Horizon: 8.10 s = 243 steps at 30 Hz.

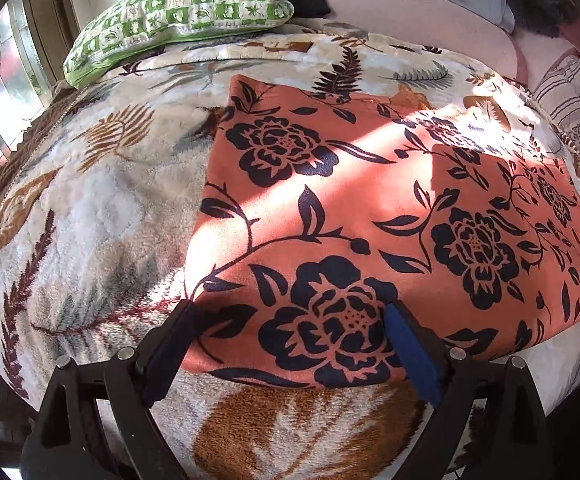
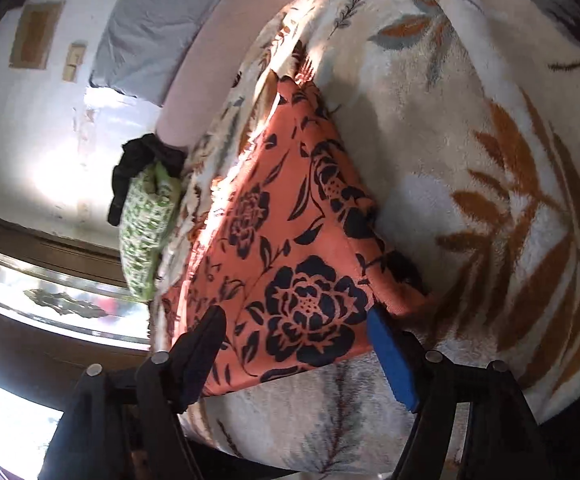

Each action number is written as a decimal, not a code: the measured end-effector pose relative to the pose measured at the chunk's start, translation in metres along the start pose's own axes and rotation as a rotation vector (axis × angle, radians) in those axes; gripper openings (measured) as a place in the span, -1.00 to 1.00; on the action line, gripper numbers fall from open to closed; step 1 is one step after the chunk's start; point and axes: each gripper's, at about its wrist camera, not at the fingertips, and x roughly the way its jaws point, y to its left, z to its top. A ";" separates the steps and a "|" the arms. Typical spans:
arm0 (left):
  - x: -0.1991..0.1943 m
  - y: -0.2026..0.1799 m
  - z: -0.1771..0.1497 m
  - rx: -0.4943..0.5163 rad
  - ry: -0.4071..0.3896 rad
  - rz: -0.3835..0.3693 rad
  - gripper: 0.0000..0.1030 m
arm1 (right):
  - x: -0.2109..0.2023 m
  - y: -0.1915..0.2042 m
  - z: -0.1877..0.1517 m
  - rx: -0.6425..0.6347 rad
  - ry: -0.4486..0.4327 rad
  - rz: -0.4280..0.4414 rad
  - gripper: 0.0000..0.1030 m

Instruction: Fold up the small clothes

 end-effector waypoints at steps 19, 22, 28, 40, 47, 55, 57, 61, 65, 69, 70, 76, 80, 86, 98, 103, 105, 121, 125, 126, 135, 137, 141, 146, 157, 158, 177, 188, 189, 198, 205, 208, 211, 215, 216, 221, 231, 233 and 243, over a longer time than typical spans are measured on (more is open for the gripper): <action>-0.051 0.002 0.022 -0.049 -0.190 -0.063 0.82 | -0.024 0.005 -0.002 -0.060 -0.088 -0.007 0.49; -0.049 -0.007 0.022 -0.037 -0.192 -0.102 0.82 | -0.028 0.003 -0.004 -0.041 -0.094 -0.021 0.49; -0.046 -0.030 0.024 -0.053 -0.196 -0.137 0.82 | -0.021 -0.018 -0.024 0.152 -0.014 0.082 0.49; -0.014 -0.105 0.043 0.028 -0.092 -0.101 0.82 | 0.011 -0.016 -0.005 0.311 -0.069 0.018 0.51; -0.008 -0.097 0.044 0.006 -0.073 -0.100 0.82 | 0.003 -0.010 -0.012 0.306 -0.091 -0.029 0.51; -0.007 -0.094 0.043 -0.005 -0.062 -0.106 0.82 | -0.001 -0.016 -0.022 0.336 -0.094 -0.040 0.51; -0.008 -0.094 0.044 -0.001 -0.062 -0.106 0.82 | 0.001 -0.013 -0.017 0.329 -0.099 -0.046 0.51; -0.012 -0.093 0.045 0.005 -0.070 -0.103 0.82 | 0.007 -0.010 -0.005 0.333 -0.114 -0.051 0.51; -0.015 -0.089 0.047 -0.012 -0.095 -0.097 0.82 | 0.007 -0.003 -0.002 0.309 -0.128 -0.038 0.51; 0.014 -0.105 0.042 0.056 0.003 -0.073 0.82 | 0.009 -0.013 -0.005 0.335 -0.131 -0.039 0.51; 0.023 -0.111 0.039 0.088 0.036 -0.057 0.82 | 0.010 -0.014 -0.004 0.338 -0.130 -0.028 0.51; 0.000 -0.113 0.042 0.066 -0.072 -0.091 0.82 | 0.007 -0.003 0.008 0.270 -0.140 -0.031 0.51; 0.032 -0.128 0.032 0.159 0.023 -0.046 0.84 | 0.018 -0.007 0.011 0.256 -0.126 -0.044 0.27; 0.015 -0.122 0.035 0.116 -0.046 -0.066 0.87 | 0.017 0.027 0.014 0.047 -0.126 -0.160 -0.61; 0.005 -0.116 0.035 0.109 -0.105 -0.015 0.91 | 0.019 0.011 0.015 0.114 -0.144 -0.100 0.56; 0.037 -0.121 0.031 0.162 -0.016 -0.031 1.00 | 0.045 0.024 0.025 0.033 -0.034 -0.234 -0.67; 0.030 -0.108 0.036 0.120 0.006 -0.069 0.97 | 0.042 0.059 0.026 -0.093 -0.051 -0.283 -0.68; -0.026 0.155 -0.023 -0.562 -0.188 -0.035 0.89 | 0.271 0.273 -0.171 -0.744 0.357 -0.360 -0.65; -0.033 0.161 -0.030 -0.580 -0.235 -0.054 0.89 | 0.254 0.292 -0.167 -0.732 0.285 -0.328 -0.66; -0.032 0.162 -0.029 -0.583 -0.228 -0.078 0.89 | 0.248 0.299 -0.162 -0.736 0.271 -0.321 -0.66; -0.036 0.176 -0.037 -0.644 -0.255 -0.078 0.89 | 0.262 0.286 -0.191 -0.743 0.317 -0.239 -0.21; -0.039 0.171 -0.036 -0.623 -0.265 -0.077 0.89 | 0.250 0.282 -0.183 -0.669 0.365 -0.133 0.38; -0.056 0.142 -0.024 -0.518 -0.286 -0.135 0.89 | 0.210 0.278 -0.176 -0.657 0.324 -0.052 0.46; -0.078 0.083 -0.003 -0.340 -0.319 -0.200 0.89 | 0.155 0.241 -0.155 -0.510 0.217 -0.004 0.50; -0.001 0.083 -0.019 -0.464 0.011 -0.164 -0.37 | 0.119 0.180 -0.117 -0.348 0.194 0.086 0.50; -0.007 0.080 -0.019 -0.446 0.010 -0.144 -0.37 | 0.118 0.177 -0.115 -0.339 0.194 0.098 0.50; 0.005 0.018 0.038 -0.070 -0.084 0.097 0.38 | 0.104 0.143 -0.066 -0.143 0.156 0.142 0.54; 0.020 0.052 0.017 -0.217 -0.086 -0.077 0.45 | 0.212 0.183 -0.029 -0.309 0.401 -0.059 -0.02; 0.020 0.052 0.016 -0.217 -0.090 -0.082 0.47 | 0.206 0.193 -0.035 -0.368 0.374 -0.075 -0.14; 0.023 0.056 0.015 -0.211 -0.104 -0.106 0.51 | 0.191 0.184 -0.020 -0.331 0.256 -0.074 0.51; 0.024 0.061 0.015 -0.225 -0.103 -0.129 0.52 | 0.238 0.198 -0.001 -0.362 0.329 -0.136 -0.35; 0.023 0.058 0.016 -0.224 -0.105 -0.124 0.55 | 0.237 0.225 -0.025 -0.598 0.274 -0.279 -0.34; 0.011 0.061 0.014 -0.226 -0.093 -0.136 0.54 | 0.232 0.193 -0.018 -0.441 0.278 -0.304 0.27; -0.036 0.074 -0.003 -0.272 -0.173 -0.143 0.53 | 0.179 0.206 -0.032 -0.537 0.128 -0.305 0.40; -0.039 0.073 -0.009 -0.259 -0.168 -0.122 0.53 | 0.164 0.213 -0.039 -0.562 0.094 -0.276 0.40; -0.008 0.073 -0.023 -0.233 0.011 -0.062 0.47 | 0.146 0.243 -0.089 -0.609 0.140 -0.052 0.63; -0.052 0.078 0.047 -0.207 -0.116 -0.131 0.41 | 0.177 0.209 -0.116 -0.574 0.298 -0.062 0.65; -0.027 0.072 0.076 -0.175 -0.068 -0.160 0.41 | 0.175 0.206 -0.116 -0.566 0.292 -0.050 0.65; 0.087 0.111 0.124 -0.454 0.161 -0.247 -0.13 | 0.173 0.203 -0.121 -0.606 0.289 -0.013 0.65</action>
